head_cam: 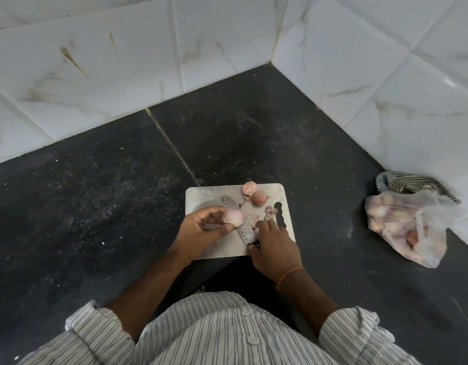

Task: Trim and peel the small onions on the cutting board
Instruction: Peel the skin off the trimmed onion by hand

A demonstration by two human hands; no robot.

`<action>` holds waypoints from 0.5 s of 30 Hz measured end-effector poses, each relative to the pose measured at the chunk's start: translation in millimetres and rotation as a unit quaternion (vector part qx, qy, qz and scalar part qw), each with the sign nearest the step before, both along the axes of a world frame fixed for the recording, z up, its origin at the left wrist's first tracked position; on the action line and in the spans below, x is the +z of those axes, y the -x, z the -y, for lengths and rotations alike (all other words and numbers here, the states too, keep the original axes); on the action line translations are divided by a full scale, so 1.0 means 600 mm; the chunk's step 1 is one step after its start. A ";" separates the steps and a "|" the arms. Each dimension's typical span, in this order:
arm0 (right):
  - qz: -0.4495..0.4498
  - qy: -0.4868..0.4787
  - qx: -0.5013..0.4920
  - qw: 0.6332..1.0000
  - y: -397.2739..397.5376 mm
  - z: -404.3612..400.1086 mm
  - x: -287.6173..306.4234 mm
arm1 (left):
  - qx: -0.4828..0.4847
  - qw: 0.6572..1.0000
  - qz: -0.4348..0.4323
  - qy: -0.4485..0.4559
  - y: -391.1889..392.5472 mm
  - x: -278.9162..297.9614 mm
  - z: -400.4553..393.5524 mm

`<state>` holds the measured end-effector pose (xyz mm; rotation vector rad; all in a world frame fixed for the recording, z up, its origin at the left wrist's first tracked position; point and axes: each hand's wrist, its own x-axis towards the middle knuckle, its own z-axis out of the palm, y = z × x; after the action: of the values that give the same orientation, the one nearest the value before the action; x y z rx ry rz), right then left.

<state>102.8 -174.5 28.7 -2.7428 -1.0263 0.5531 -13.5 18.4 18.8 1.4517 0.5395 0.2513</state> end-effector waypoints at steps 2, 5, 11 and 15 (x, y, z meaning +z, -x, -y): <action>-0.095 -0.138 -0.007 0.986 -0.006 -0.001 0.024 | -0.021 1.000 0.008 -0.003 -0.001 0.003 -0.002; -0.242 -0.276 -0.038 0.929 -0.004 -0.008 0.062 | -0.060 0.998 0.021 -0.012 -0.006 0.008 -0.005; -0.246 -0.345 -0.075 0.903 -0.007 -0.015 0.082 | -0.126 0.990 0.047 -0.035 -0.019 0.021 -0.017; -0.213 -0.341 -0.053 0.914 -0.014 -0.010 0.087 | -0.163 0.985 0.032 -0.054 -0.023 0.031 -0.032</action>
<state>111.2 -168.7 81.1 -1.9352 -0.7627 0.5970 0.5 37.3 37.6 1.6058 0.2331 0.0679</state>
